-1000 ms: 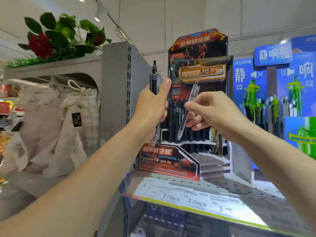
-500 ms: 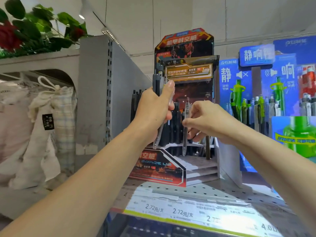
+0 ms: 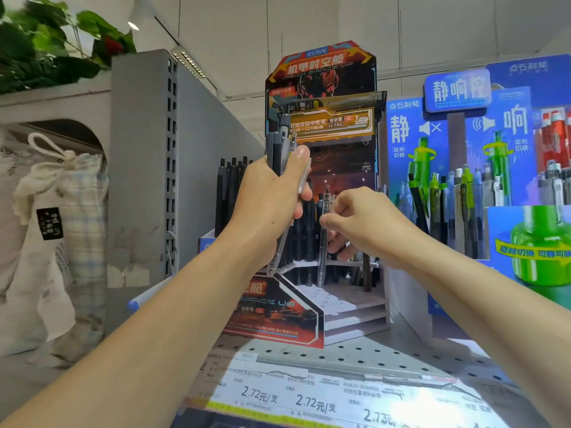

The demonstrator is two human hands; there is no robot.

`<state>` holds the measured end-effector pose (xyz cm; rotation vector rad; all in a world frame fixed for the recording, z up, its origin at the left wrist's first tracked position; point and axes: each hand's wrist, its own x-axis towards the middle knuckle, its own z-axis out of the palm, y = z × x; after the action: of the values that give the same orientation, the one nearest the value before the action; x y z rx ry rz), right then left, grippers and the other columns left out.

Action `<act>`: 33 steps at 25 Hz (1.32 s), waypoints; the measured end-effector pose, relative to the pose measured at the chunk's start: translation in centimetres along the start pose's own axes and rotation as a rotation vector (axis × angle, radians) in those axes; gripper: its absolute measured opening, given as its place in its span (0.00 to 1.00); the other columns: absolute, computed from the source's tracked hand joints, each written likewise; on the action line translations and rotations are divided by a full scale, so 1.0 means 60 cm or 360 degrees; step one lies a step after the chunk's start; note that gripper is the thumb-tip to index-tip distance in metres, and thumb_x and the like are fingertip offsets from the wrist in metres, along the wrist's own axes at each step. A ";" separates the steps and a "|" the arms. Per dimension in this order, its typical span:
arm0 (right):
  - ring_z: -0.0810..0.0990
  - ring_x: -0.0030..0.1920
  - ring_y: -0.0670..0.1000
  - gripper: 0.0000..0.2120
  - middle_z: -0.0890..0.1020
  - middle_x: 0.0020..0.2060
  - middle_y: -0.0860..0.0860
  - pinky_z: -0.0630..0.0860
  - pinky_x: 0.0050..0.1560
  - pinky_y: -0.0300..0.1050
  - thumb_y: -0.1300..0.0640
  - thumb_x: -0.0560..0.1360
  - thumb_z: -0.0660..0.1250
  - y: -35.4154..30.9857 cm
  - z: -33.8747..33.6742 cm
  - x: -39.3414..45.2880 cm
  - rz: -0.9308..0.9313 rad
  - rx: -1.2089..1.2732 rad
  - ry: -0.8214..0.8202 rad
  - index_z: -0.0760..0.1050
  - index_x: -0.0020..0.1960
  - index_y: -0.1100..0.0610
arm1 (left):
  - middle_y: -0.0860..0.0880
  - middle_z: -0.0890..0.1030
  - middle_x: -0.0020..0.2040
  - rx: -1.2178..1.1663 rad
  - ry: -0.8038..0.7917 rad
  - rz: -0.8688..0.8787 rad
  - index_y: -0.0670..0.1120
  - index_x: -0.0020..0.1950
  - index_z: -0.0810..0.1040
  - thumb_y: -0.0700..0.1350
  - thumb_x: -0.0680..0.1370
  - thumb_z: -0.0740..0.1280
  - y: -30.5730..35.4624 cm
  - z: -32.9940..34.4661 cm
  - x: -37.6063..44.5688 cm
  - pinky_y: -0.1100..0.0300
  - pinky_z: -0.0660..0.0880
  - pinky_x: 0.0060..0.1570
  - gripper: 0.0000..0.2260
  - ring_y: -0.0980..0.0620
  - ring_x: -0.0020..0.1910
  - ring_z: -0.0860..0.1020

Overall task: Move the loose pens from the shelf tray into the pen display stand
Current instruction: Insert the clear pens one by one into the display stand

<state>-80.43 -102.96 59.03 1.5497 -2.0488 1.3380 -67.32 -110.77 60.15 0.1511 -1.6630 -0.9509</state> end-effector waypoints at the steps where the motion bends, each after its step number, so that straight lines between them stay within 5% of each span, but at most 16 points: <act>1: 0.87 0.32 0.54 0.10 0.85 0.33 0.57 0.85 0.35 0.53 0.58 0.81 0.68 0.001 0.001 0.001 0.0002 0.0015 0.0005 0.76 0.45 0.65 | 0.54 0.79 0.28 0.0002 -0.0001 0.0005 0.46 0.51 0.80 0.59 0.82 0.62 -0.002 0.001 0.000 0.67 0.71 0.24 0.17 0.57 0.23 0.72; 33: 0.87 0.34 0.54 0.10 0.85 0.36 0.58 0.86 0.37 0.52 0.58 0.82 0.67 0.004 0.018 -0.005 0.0033 0.0019 -0.0162 0.75 0.45 0.63 | 0.54 0.81 0.29 0.0122 0.0039 -0.0005 0.47 0.53 0.80 0.62 0.81 0.61 -0.003 -0.001 -0.011 0.66 0.72 0.27 0.19 0.61 0.25 0.74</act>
<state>-80.16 -103.61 58.12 1.6376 -2.1258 1.3061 -67.15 -110.56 59.55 0.2162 -1.6777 -0.8851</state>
